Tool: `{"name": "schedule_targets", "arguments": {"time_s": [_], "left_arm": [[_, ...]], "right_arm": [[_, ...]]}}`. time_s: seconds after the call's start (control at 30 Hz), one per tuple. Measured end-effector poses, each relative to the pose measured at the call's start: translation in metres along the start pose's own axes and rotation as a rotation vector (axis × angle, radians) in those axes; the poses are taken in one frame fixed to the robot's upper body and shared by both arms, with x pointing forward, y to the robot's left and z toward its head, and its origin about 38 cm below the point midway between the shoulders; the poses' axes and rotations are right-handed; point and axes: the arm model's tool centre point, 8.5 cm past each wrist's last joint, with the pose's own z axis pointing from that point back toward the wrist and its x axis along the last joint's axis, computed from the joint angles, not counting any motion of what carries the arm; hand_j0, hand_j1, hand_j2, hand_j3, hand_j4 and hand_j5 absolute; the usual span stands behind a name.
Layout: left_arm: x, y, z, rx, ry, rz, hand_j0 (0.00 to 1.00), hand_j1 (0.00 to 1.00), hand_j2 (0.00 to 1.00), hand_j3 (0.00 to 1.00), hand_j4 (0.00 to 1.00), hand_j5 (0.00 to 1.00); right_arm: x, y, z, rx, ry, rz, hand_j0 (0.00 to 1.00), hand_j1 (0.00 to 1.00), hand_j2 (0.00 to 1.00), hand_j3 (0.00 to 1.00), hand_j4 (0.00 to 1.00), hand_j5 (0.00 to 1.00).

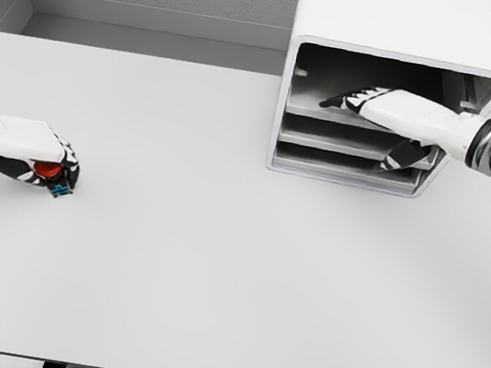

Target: Slide open multi-storey tabletop storage cabinets and put open load switch and slide close multi-storey tabletop storage cabinets

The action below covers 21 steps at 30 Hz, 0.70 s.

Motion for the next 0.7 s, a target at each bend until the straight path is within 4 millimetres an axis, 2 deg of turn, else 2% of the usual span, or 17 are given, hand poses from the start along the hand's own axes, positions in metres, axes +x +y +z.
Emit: {"name": "schedule_targets", "arguments": {"time_s": [0.23,0.4,0.6,0.7], "left_arm": [[0.006,0.005,0.005,0.003,-0.008,-0.025,0.35,0.35,0.35,0.35,0.35,0.35],[0.032,0.019,0.010,0.012,-0.061,-0.105,0.35,0.35,0.35,0.35,0.35,0.35],[0.051,0.032,0.012,0.032,-0.102,-0.160,0.35,0.35,0.35,0.35,0.35,0.35],[0.060,0.054,0.018,0.074,-0.118,-0.208,0.35,0.35,0.35,0.35,0.35,0.35]], "right_arm": [[-0.009,0.004,-0.003,0.012,0.029,-0.008,1.00,1.00,1.00,1.00,1.00,1.00],[-0.010,0.007,-0.004,0.021,0.031,-0.003,1.00,1.00,1.00,1.00,1.00,1.00],[-0.003,0.007,-0.001,0.029,0.019,0.082,1.00,1.00,1.00,1.00,1.00,1.00],[0.004,0.006,0.000,0.024,-0.017,0.109,1.00,1.00,1.00,1.00,1.00,1.00]]}}
